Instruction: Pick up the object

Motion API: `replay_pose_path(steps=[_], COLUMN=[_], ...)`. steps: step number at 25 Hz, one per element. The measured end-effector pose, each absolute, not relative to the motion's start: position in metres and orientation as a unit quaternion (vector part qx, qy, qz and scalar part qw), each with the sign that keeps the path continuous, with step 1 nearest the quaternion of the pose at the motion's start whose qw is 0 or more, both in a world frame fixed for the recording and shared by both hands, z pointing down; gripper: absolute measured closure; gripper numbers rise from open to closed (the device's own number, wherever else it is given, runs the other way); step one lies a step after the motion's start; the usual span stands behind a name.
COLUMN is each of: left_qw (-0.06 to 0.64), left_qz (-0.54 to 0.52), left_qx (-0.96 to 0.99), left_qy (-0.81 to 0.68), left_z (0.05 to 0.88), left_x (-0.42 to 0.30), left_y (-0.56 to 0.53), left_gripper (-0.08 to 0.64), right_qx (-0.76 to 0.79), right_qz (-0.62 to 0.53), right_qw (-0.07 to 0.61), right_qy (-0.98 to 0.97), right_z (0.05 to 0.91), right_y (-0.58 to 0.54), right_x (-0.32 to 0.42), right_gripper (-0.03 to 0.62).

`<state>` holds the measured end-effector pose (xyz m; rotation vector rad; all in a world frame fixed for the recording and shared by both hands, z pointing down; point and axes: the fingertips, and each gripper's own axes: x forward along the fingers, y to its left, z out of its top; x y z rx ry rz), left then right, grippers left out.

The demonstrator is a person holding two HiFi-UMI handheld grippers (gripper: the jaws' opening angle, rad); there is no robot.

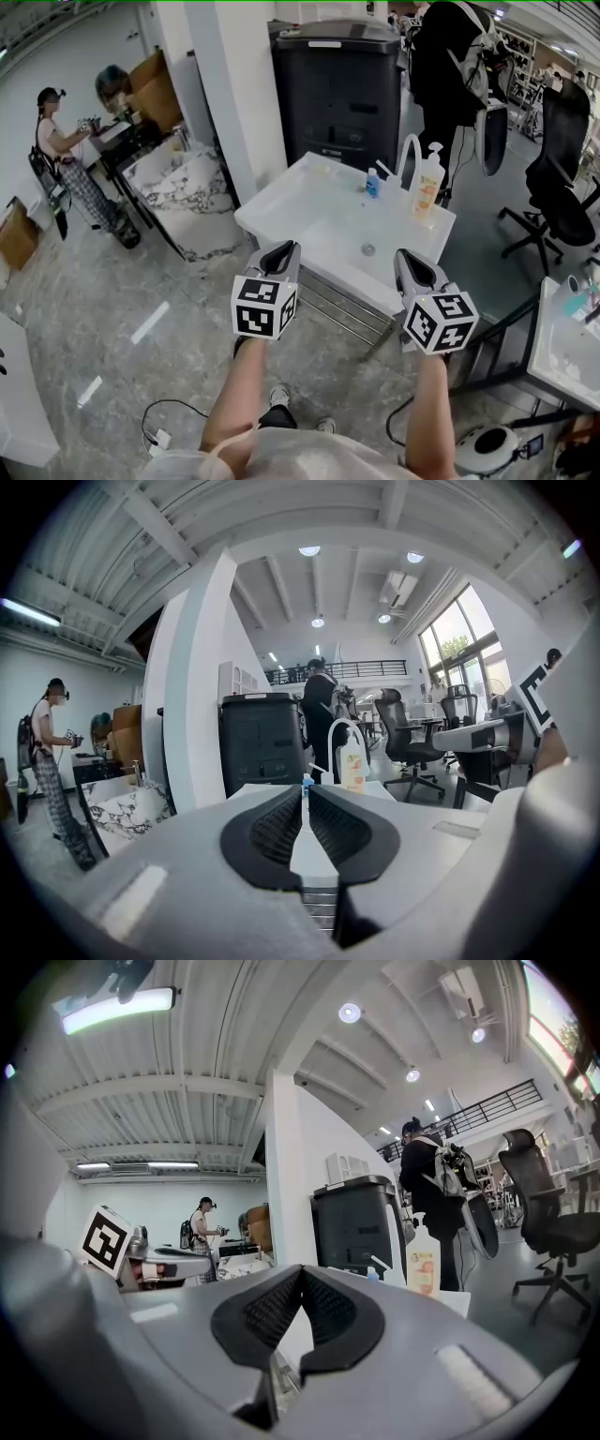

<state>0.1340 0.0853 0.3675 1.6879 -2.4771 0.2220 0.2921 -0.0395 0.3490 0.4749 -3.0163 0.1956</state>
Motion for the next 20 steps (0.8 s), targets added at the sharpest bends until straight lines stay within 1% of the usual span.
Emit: replay_pose_path(steps=[8,9,15,20], left_qw=[0.074,0.074,0.076,0.073], left_qz=[0.068,0.068,0.073,0.074], left_qx=[0.58,0.585,0.61,0.637], left_qy=[-0.809,-0.805,-0.785,-0.764], left_z=[0.377,0.378,0.383,0.38], left_x=[0.094,0.087,0.037,-0.002], left_y=[0.07,0.067,0.051,0.033], left_gripper=[0.503,0.492,0.489,0.471], right_qx=[0.171,0.175,0.202,0.238], right_qz=[0.063,0.064,0.069,0.066], right_qw=[0.053,0.054,0.059,0.06], right_qy=[-0.982,-0.981,-0.975,-0.967], right_z=[0.359,0.36,0.363,0.357], right_y=[-0.045,-0.046,-0.05,-0.057], right_x=[0.256,0.249,0.205,0.176], right_gripper=[0.592,0.594,0.594,0.593])
